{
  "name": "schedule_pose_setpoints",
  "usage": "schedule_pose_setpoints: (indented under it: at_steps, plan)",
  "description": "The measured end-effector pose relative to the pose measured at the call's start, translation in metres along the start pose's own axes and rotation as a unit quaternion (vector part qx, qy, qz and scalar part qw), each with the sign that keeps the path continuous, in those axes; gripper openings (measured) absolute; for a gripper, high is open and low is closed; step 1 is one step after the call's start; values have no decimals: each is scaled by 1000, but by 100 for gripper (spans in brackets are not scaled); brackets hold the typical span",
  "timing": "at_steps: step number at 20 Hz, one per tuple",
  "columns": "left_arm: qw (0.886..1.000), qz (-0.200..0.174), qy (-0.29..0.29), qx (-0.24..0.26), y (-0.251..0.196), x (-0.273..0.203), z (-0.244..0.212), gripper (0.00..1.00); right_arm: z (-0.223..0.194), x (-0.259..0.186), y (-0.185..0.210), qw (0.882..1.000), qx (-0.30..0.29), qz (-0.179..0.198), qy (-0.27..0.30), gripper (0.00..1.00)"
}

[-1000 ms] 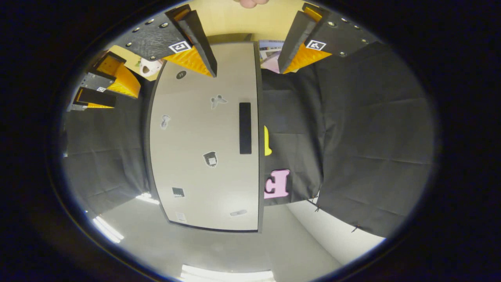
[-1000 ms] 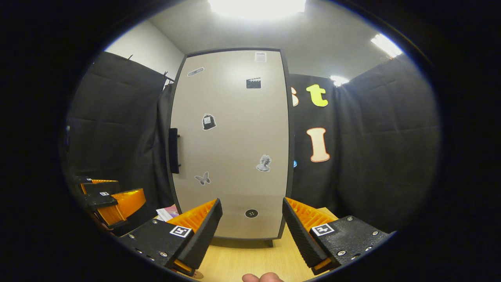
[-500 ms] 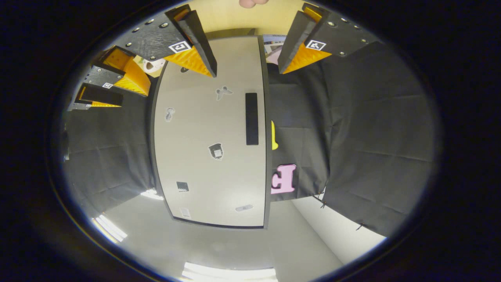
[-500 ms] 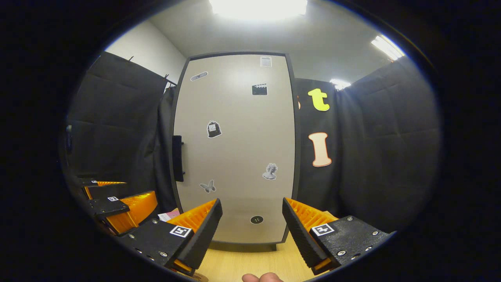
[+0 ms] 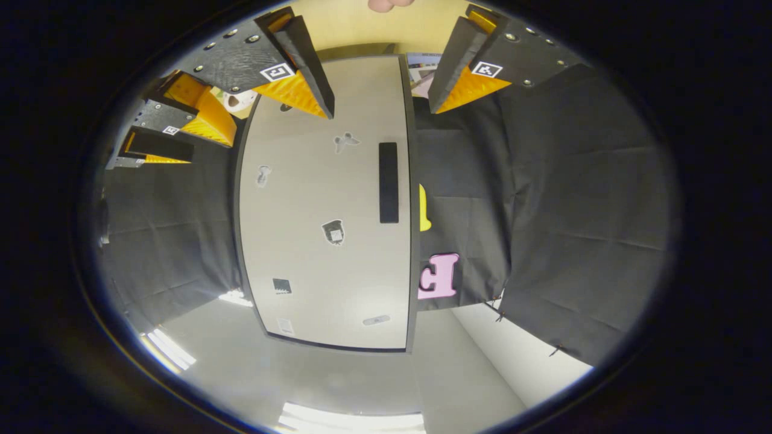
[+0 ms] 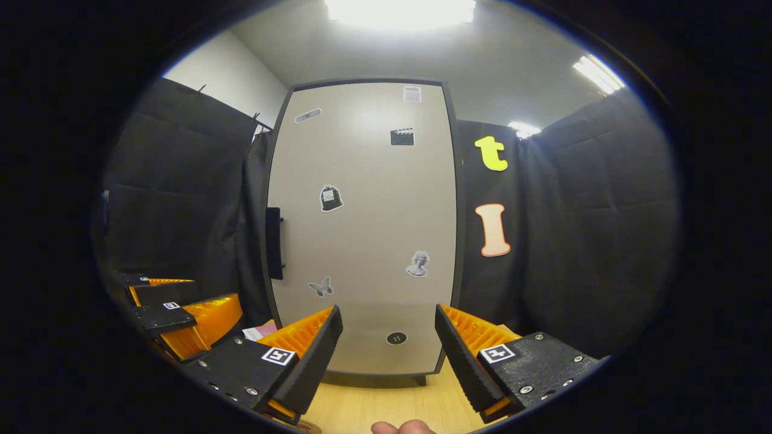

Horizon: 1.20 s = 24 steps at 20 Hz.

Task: Open the cabinet door with the right hand, grasp the bottle in the cabinet with the left hand and place it on the coaster, then close the cabinet door with the right hand.

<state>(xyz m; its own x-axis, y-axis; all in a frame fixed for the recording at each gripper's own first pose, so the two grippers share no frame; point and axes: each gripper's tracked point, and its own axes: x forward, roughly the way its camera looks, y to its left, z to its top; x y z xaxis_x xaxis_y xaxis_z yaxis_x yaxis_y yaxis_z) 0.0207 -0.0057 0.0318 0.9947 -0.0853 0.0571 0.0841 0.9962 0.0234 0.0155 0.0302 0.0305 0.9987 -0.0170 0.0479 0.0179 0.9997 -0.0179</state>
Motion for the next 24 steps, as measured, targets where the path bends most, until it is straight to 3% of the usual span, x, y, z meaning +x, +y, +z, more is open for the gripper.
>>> schedule_pose_setpoints:
  at_steps: [12,13,14,18,21,24]
  plan:
    - [1000,-8,7,-7,-5,-3,-6,90,3,9,0,1000,-7,5,-2,94]
    - [1000,-10,11,-12,-5,-3,-8,94,5,12,-1,1000,-8,6,-5,95]
    - [1000,-11,17,-17,-5,-3,-12,90,6,15,-2,1000,-9,7,-8,95]
    - [1000,4,16,-17,10,-9,-14,93,5,36,-2,1000,-10,11,0,95]
    - [1000,10,16,-19,19,-18,-14,90,15,53,8,1000,-7,18,-5,94]
    - [999,19,19,-26,27,-38,-25,93,28,65,29,999,-13,39,-16,95]
